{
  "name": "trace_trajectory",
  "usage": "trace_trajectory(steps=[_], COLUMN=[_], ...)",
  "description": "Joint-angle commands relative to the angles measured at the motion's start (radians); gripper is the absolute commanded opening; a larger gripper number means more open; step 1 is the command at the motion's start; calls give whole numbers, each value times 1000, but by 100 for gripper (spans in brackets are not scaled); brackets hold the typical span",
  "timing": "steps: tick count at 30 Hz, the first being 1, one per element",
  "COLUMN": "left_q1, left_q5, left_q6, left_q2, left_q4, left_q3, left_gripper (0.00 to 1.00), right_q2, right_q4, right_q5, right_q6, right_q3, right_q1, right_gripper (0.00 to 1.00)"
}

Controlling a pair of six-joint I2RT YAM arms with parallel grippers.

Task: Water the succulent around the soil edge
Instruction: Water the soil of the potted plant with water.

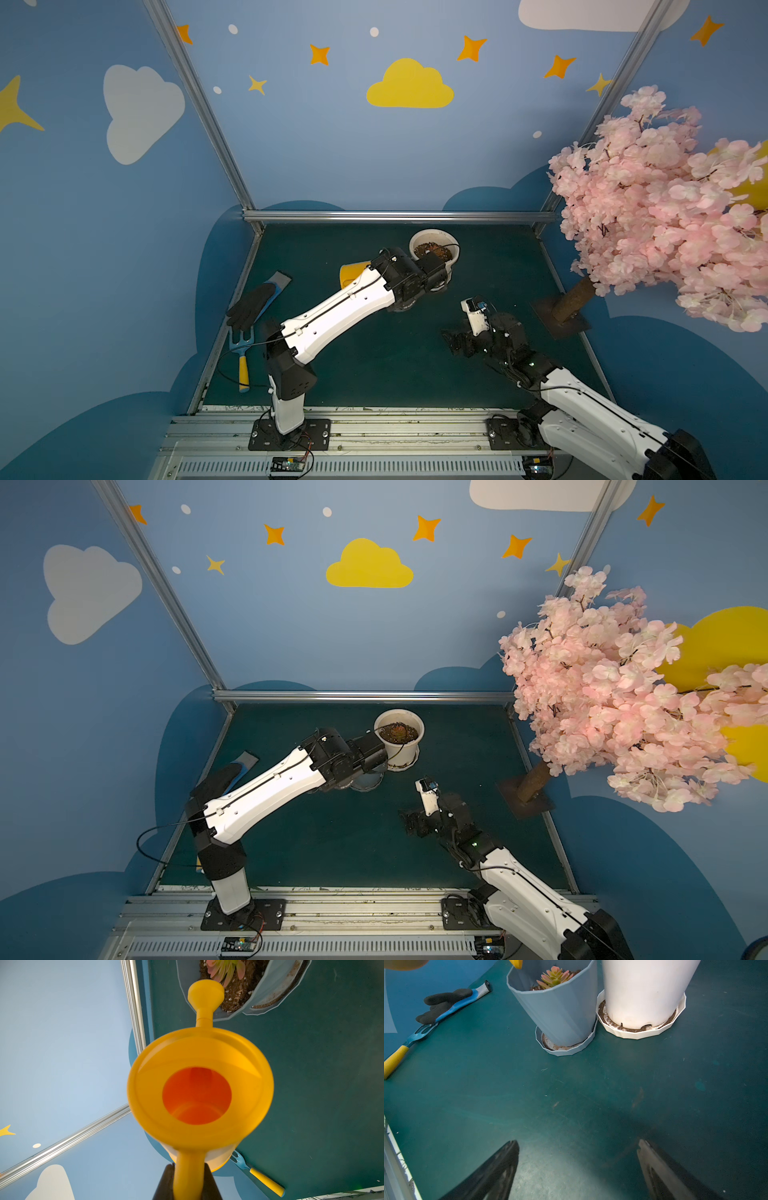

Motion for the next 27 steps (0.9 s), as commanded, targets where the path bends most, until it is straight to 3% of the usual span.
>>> trace_trajectory(steps=[1, 27], left_q1=[-9, -46], left_q5=[5, 65], left_q6=[-14, -16], left_q2=[-23, 29], left_q4=[-14, -16], left_q3=[9, 81], left_gripper=[3, 3], right_q2=[-16, -24], right_q4=[-10, -20], right_q5=[-11, -14], right_q6=[-6, -9], right_q3=[30, 38], right_q1=[9, 24], right_gripper=[95, 95])
